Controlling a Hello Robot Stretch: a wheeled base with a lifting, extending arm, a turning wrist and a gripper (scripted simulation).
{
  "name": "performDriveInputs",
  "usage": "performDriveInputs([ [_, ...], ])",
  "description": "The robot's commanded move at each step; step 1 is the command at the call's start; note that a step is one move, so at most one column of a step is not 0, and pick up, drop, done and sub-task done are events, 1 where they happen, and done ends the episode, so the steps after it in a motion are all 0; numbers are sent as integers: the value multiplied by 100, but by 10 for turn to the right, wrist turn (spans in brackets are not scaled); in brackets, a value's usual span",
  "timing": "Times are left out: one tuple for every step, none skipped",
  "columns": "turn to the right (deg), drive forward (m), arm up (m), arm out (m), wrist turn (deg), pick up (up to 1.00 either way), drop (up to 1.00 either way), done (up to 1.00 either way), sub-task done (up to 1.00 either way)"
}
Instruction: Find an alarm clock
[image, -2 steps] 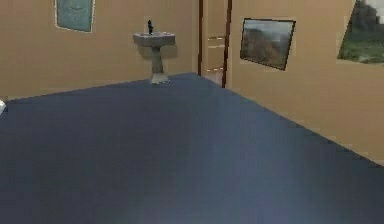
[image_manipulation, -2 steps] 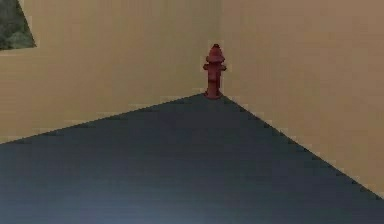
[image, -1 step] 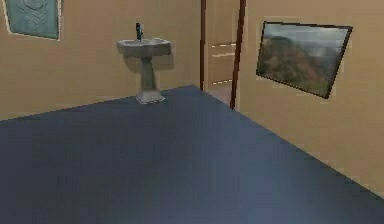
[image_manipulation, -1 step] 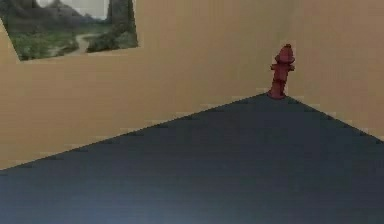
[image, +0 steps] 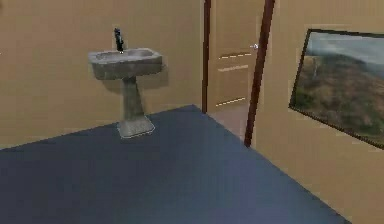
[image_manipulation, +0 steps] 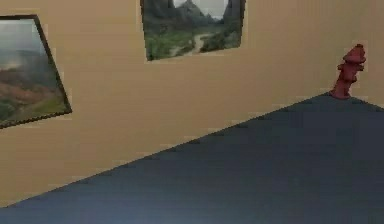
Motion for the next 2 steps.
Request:
performDriveInputs([
  [0, 100, 0, 0, 0, 0, 0, 0, 0],
  [30, 0, 0, 0, 0, 0, 0, 0, 0],
])
